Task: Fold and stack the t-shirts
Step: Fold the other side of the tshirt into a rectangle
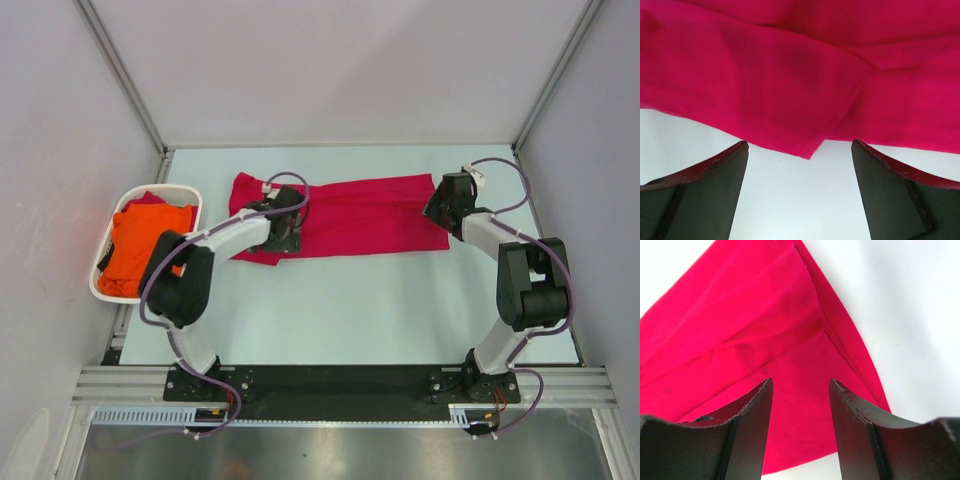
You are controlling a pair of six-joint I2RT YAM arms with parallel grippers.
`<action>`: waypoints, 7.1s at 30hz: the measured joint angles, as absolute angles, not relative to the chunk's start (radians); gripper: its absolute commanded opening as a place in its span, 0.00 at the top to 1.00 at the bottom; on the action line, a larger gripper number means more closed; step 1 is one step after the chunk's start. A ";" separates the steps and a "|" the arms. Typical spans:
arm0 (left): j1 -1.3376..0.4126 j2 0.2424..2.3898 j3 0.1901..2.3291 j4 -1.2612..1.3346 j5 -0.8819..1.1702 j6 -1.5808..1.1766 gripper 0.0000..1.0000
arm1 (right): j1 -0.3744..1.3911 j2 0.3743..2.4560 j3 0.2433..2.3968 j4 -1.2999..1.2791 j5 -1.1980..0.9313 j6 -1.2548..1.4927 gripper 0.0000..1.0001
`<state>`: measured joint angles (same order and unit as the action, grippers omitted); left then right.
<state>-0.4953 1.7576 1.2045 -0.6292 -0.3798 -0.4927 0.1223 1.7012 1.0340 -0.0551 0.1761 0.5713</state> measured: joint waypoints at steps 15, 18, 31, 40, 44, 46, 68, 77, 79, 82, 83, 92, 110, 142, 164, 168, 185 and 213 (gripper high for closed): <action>-0.580 1.898 1.274 -0.771 -0.574 -0.509 0.99 | 0.097 1.700 1.028 -0.056 0.149 0.568 0.47; -0.580 1.914 1.283 -0.784 -0.601 -0.516 1.00 | 0.095 1.700 1.028 -0.056 0.148 0.568 0.46; -0.580 1.907 1.339 -0.864 -0.738 -0.577 1.00 | 0.089 1.700 1.020 -0.054 0.138 0.568 0.47; -0.576 2.012 1.694 -0.958 -0.867 -0.601 1.00 | 0.089 1.700 1.013 -0.049 0.133 0.568 0.47; -0.569 2.129 1.854 -0.999 -0.892 -0.599 1.00 | 0.089 1.700 1.013 -0.047 0.132 0.568 0.47; -0.560 2.190 1.938 -1.024 -0.897 -0.593 0.97 | 0.089 1.700 1.013 -0.047 0.131 0.568 0.47; -0.390 1.839 1.396 -0.860 -0.743 -0.558 0.03 | 0.114 1.700 1.013 -0.045 0.112 0.566 0.47; -0.109 1.368 0.941 -0.442 -0.263 -0.590 0.02 | 0.116 1.702 1.013 -0.034 0.080 0.567 0.47; -0.065 1.378 0.881 -0.353 -0.130 -0.617 0.03 | 0.116 1.706 1.013 -0.032 0.073 0.567 0.47; -0.043 1.461 0.845 -0.258 0.033 -0.656 0.04 | 0.116 1.709 1.013 -0.033 0.066 0.567 0.47; -0.043 1.494 0.843 -0.232 0.078 -0.666 0.05 | 0.116 1.709 1.013 -0.032 0.064 0.567 0.47; -0.043 1.610 0.834 -0.085 0.270 -0.739 0.53 | 0.113 1.709 1.013 -0.032 0.054 0.566 0.47; -0.043 1.655 0.900 -0.077 0.262 -0.739 1.00 | 0.111 1.709 1.013 -0.032 0.036 0.564 0.48; -0.009 1.844 1.309 -0.218 0.229 -0.665 0.23 | 0.115 1.684 0.977 0.007 0.051 0.533 0.46; -0.197 1.745 1.229 -0.270 0.124 -0.551 0.25 | 0.080 1.851 1.240 -0.004 0.082 0.401 0.48; -0.230 1.837 1.351 -0.298 0.110 -0.530 0.25 | 0.127 1.891 1.304 -0.035 0.081 0.329 0.48; -0.262 1.842 1.323 -0.339 0.108 -0.486 0.25 | 0.617 2.173 1.636 -0.109 0.482 -0.155 0.49; -0.262 1.842 1.301 -0.344 0.108 -0.469 0.25 | 0.685 2.477 1.870 -0.080 0.826 -0.422 0.88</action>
<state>-0.2615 1.8423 1.3014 -0.3439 0.1081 -0.4686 0.6853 2.4771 1.8702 -0.0795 0.8265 -0.4221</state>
